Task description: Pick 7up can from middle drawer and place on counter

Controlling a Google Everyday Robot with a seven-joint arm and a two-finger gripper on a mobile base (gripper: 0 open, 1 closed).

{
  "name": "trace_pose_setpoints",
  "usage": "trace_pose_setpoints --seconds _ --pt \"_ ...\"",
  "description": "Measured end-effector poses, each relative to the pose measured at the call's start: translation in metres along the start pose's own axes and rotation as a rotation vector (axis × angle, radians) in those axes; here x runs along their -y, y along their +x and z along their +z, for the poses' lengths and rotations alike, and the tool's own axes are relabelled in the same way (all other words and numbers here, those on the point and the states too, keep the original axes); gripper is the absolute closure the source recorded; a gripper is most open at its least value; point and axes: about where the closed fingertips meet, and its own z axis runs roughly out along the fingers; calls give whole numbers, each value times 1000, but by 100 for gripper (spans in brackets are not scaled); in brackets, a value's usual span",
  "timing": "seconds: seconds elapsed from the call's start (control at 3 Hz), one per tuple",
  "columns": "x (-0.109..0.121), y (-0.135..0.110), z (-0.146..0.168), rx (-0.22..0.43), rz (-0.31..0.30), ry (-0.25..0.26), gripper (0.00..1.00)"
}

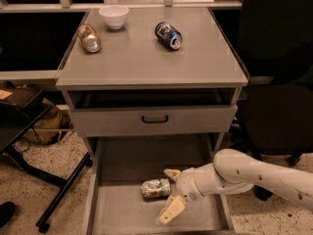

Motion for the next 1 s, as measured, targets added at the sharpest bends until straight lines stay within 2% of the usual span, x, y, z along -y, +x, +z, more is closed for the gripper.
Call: trace_pose_setpoints --seconds 0.33,0.67,1.0 --pt "0 0 0 0 0 0 0" --pt "23 27 22 -7 34 -12 0" --pt "23 27 22 -8 34 -12 0"
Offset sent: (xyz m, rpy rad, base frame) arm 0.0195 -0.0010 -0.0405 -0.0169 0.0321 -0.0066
